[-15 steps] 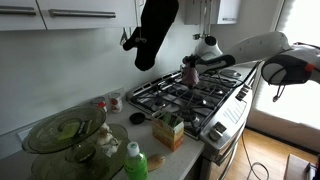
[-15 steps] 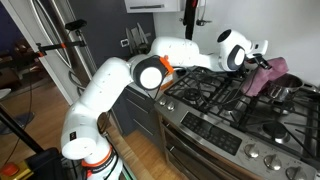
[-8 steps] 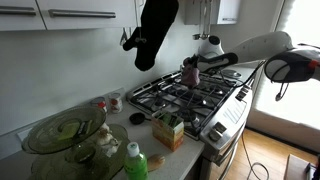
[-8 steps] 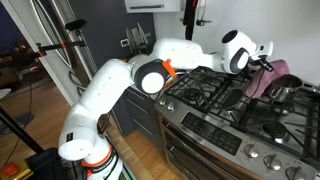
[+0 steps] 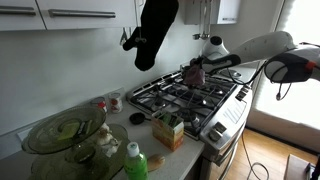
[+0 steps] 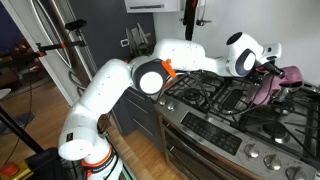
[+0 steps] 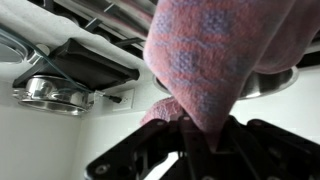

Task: Move the silver pot to the top right side of the stove, pick up the purple cloth and wipe the silver pot, put the purple cloth back on the job of the stove

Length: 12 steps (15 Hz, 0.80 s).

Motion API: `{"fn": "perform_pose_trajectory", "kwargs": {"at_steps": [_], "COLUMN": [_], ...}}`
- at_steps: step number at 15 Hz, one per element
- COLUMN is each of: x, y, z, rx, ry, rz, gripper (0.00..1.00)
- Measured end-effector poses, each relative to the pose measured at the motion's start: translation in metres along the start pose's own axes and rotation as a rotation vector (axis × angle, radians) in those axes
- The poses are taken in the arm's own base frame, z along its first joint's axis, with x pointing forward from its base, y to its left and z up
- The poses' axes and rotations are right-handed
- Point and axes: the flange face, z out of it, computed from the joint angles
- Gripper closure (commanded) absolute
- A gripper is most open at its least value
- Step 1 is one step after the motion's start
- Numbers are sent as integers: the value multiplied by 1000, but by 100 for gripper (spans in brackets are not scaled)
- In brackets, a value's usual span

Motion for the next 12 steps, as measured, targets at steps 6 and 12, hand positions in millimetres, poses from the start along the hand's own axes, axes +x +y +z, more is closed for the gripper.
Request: {"fn": "perform_pose_trajectory", "kwargs": {"at_steps": [6, 12], "x": [-5, -3], "y": [-45, -48], "z": [-10, -12], "rx": [125, 187], "ry": [-23, -39], "rz": [33, 57], "gripper": [96, 96]}}
